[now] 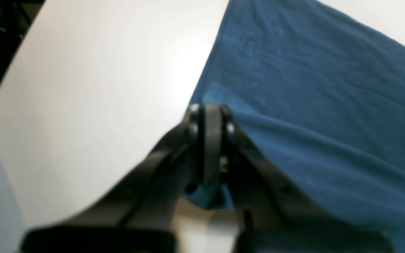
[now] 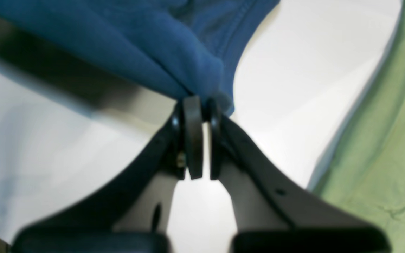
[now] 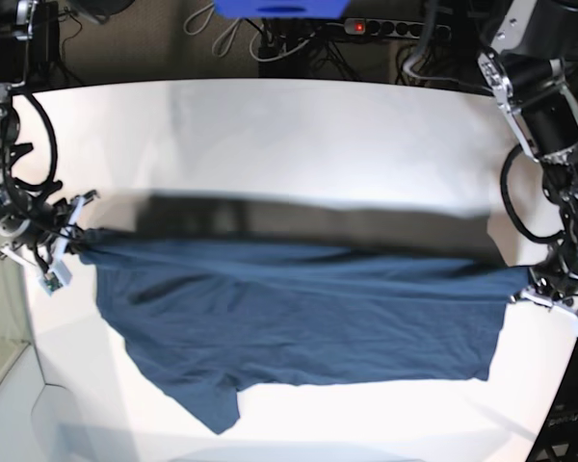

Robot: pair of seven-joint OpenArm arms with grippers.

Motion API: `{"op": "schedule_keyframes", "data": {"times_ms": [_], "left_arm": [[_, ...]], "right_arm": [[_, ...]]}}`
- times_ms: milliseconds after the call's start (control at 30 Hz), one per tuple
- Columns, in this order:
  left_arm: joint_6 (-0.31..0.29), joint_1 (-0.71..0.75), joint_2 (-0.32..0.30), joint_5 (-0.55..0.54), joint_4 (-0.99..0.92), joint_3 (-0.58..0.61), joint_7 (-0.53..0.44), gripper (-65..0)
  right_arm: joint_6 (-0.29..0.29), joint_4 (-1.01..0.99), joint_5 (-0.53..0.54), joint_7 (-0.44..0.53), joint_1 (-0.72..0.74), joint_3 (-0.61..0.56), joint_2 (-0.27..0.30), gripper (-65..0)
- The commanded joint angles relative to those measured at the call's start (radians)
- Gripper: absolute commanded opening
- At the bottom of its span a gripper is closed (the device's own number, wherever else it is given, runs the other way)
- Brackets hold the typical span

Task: Layout the t-shirt on the table in an organized manner, then fold the t-shirt properly
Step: 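Grasp both ends of the fold edge and lift slightly with both grippers, then drag the navy shirt toward the robot base with both grippers, then release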

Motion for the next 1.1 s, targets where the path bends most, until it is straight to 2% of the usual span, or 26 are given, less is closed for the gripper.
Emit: {"op": "schedule_keyframes", "data": {"times_ms": [0, 167, 333, 467, 633, 700, 767, 933, 1067], "left_arm": [[0.004, -0.007, -0.018, 0.0, 0.018, -0.003, -0.015, -64.8], [0.004, 0.065, -0.013, 0.0, 0.018, -0.005, -0.015, -64.8], [0.004, 0.145, -0.013, 0.0, 0.03, -0.005, -0.015, -64.8], [0.004, 0.234, -0.01, 0.0, 0.12, -0.005, -0.012, -64.8], [0.004, 0.31, -0.008, 0.0, 0.219, -0.005, 0.048, -64.8], [0.004, 0.332, -0.008, 0.0, 0.235, -0.005, 0.054, -64.8], [0.004, 0.349, -0.012, 0.0, 0.246, -0.005, 0.054, -64.8], [0.004, 0.385, -0.015, 0.0, 0.251, -0.005, 0.054, -64.8], [0.004, 0.424, -0.016, 0.0, 0.251, -0.005, 0.054, -64.8]], "right_arm": [[0.009, 0.015, -0.003, 0.008, -0.003, 0.012, 0.021, -65.0], [0.011, 0.016, -0.002, 0.01, -0.069, 0.011, 0.021, -65.0], [0.011, 0.105, -0.002, 0.014, -0.179, 0.011, 0.022, -65.0], [0.011, 0.204, -0.003, 0.014, -0.275, 0.011, 0.022, -65.0], [0.011, 0.219, -0.007, 0.016, -0.325, 0.011, 0.024, -65.0], [0.011, 0.216, -0.049, 0.016, -0.338, 0.012, 0.024, -65.0], [0.011, 0.217, -0.138, 0.023, -0.356, 0.012, 0.019, -65.0], [0.012, 0.217, -0.303, 0.105, -0.42, 0.012, -0.002, -65.0], [0.012, 0.216, -0.341, 0.138, -0.48, 0.014, -0.01, -65.0]]}}
